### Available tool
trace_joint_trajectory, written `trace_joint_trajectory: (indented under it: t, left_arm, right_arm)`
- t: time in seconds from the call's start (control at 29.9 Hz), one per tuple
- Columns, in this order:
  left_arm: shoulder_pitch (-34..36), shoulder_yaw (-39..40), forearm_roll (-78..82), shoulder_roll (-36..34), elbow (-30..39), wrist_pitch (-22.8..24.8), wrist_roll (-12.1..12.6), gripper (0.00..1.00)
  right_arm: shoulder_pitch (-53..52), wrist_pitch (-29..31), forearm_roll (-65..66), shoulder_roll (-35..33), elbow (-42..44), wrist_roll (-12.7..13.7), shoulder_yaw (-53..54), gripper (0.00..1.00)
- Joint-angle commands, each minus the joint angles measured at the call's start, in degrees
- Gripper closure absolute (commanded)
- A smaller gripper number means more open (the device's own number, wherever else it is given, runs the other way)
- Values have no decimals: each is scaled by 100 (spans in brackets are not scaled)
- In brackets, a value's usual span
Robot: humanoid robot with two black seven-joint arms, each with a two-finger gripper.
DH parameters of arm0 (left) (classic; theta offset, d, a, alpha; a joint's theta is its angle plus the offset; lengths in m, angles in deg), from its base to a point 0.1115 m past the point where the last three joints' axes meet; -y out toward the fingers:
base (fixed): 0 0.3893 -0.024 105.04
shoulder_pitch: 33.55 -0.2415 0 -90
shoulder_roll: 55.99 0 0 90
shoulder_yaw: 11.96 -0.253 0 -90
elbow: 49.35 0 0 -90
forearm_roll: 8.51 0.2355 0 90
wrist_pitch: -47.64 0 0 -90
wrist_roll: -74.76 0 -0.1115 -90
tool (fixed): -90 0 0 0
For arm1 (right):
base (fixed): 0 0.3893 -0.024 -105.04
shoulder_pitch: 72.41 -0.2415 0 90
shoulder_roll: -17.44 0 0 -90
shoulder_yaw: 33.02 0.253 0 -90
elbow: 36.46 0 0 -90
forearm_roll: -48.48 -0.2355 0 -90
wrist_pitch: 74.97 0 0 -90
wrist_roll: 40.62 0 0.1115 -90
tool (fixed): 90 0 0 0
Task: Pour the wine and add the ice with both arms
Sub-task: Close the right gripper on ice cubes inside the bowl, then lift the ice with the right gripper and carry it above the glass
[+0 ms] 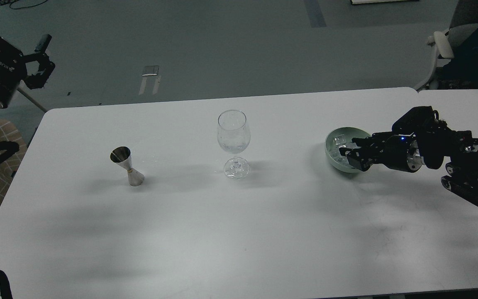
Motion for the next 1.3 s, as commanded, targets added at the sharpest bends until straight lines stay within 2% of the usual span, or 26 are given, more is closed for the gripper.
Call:
trace_joint_trajectory:
  t: [0.0, 0.33, 0.57, 0.67, 0.8, 1.04, 1.27]
  left_arm:
    - [0, 0, 1, -2, 0, 0, 0, 2]
    - [0, 9, 1, -2, -9, 0, 0, 2]
    - [0, 9, 1, -2, 0, 0, 0, 2]
    - [0, 9, 1, -2, 0, 0, 0, 2]
    - [0, 9, 1, -2, 0, 0, 0, 2]
    - [0, 9, 1, -2, 0, 0, 0, 2]
    - [9, 9, 1, -2, 0, 0, 0, 2]
  right_arm:
    - [0, 0, 7, -10, 0, 1, 0, 49]
    - [35, 8, -2, 16, 26, 1, 0, 52]
    - [26, 0, 7, 7, 9, 1, -44, 63]
    - [26, 8, 7, -10, 9, 1, -71, 72]
    - [18, 0, -2, -37, -9, 1, -71, 76]
    - [-61, 0, -29, -186, -79, 1, -62, 76]
    - [-491, 0, -72, -862, -807, 1, -62, 76]
